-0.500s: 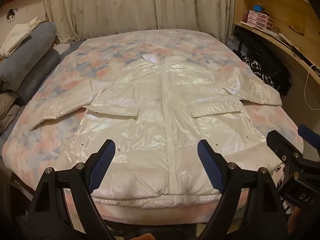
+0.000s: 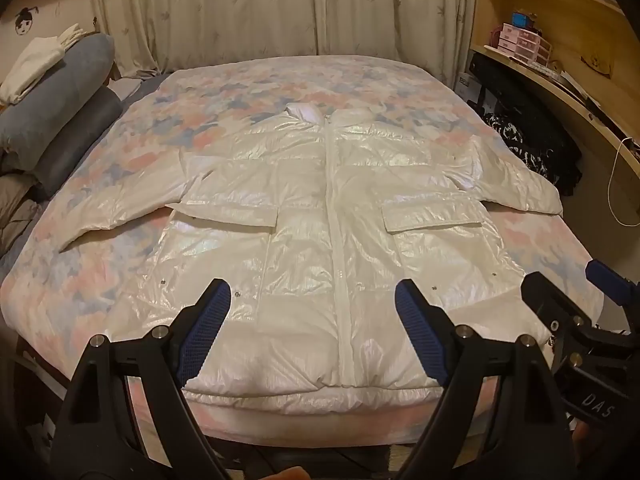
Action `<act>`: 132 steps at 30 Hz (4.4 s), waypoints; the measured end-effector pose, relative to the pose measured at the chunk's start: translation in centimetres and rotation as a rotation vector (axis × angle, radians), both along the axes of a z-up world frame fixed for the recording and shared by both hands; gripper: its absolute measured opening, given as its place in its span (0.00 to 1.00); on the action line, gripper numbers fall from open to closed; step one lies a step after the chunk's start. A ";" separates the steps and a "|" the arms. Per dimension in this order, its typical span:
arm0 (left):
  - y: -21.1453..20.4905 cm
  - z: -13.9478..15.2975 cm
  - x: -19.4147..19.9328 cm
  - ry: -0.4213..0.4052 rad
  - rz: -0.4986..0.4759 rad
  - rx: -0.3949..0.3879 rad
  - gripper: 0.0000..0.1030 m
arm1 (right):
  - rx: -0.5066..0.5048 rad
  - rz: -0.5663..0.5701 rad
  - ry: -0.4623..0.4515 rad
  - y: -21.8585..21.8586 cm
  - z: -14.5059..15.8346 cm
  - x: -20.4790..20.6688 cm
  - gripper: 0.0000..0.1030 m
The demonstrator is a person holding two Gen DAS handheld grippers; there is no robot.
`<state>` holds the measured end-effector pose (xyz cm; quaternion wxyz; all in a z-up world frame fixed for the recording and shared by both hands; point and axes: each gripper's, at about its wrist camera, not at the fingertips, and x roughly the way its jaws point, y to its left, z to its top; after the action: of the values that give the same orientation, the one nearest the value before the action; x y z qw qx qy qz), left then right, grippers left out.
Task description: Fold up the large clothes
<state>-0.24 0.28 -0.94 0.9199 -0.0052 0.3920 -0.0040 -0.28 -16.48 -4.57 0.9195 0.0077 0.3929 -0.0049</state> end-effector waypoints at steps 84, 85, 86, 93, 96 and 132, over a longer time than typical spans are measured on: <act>-2.4 8.1 14.1 -0.138 -0.112 -0.051 0.80 | -0.041 -0.064 -0.259 -7.4 10.7 16.6 1.00; -2.5 8.5 14.6 -0.142 -0.110 -0.055 0.80 | -0.053 -0.066 -0.275 -8.0 11.4 17.1 1.00; -2.7 8.8 15.3 -0.144 -0.106 -0.058 0.80 | -0.065 -0.067 -0.282 -8.6 12.1 17.8 1.00; -5.5 8.7 20.4 -0.215 -0.070 -0.008 0.80 | -0.115 -0.076 -0.220 -13.7 14.9 23.0 1.00; -7.7 7.4 22.9 -0.213 -0.084 0.014 0.80 | -0.175 -0.109 -0.185 -16.0 13.9 25.4 1.00; -22.2 -17.7 37.1 0.109 -0.162 -0.093 0.65 | 0.379 -0.653 0.211 -50.2 -28.4 36.6 0.83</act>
<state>36.91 -21.88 -18.61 0.8928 -0.0165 0.4398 -0.0961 36.36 -66.67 -32.94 0.8066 0.3013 0.4559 -0.2254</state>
